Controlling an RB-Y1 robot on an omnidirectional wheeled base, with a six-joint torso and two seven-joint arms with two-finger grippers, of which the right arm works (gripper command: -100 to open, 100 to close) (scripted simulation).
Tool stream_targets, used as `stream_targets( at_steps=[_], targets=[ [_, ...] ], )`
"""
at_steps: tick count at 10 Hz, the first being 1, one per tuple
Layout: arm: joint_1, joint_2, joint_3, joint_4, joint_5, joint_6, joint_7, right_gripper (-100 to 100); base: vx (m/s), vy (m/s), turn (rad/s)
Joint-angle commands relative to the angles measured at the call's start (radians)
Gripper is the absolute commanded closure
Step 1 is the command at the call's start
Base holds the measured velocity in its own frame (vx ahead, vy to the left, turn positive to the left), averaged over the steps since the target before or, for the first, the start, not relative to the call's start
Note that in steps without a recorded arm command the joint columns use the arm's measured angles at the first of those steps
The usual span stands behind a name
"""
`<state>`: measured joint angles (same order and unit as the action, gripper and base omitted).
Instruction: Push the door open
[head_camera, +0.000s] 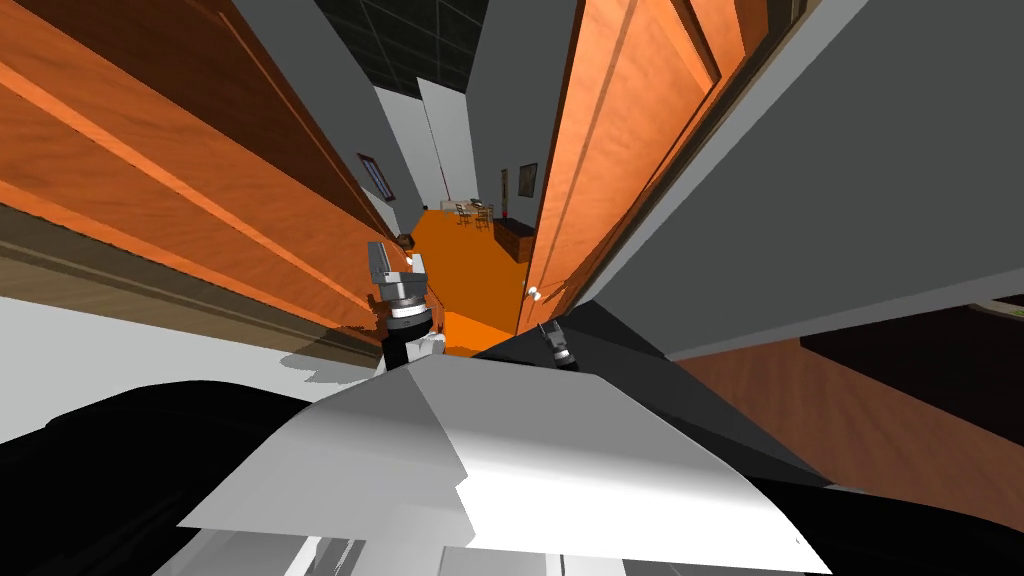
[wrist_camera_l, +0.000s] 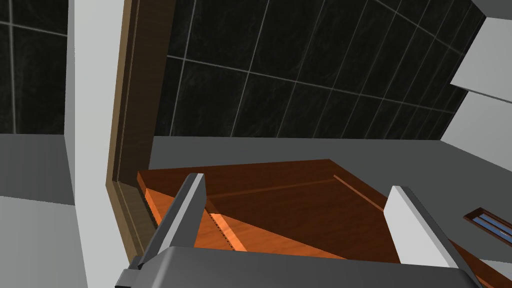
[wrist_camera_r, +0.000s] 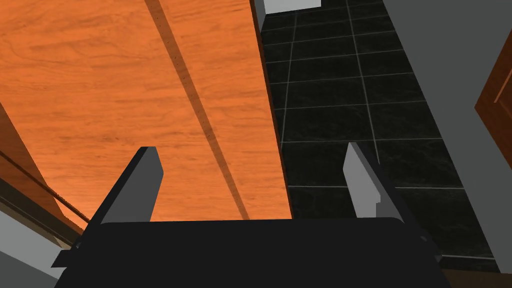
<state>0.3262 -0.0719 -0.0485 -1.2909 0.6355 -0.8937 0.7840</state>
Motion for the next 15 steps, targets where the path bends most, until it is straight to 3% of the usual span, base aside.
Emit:
stream_targets(
  at_steps=[1,10,12,15],
  targets=[
    [-0.007,0.004,-0.004,0.036,0.030,-0.013,0.037,-100,0.138,-0.146,0.100],
    [-0.033,0.039,-0.019,0.190,0.143,-0.070,0.179,-100,0.126,-0.115,0.064],
    [-0.039,0.030,-0.021,0.194,0.137,-0.067,0.182,-100,0.082,-0.012,0.019],
    [-0.044,0.031,-0.023,0.208,0.134,-0.067,0.194,-100,0.173,0.072,0.019]
  ],
)
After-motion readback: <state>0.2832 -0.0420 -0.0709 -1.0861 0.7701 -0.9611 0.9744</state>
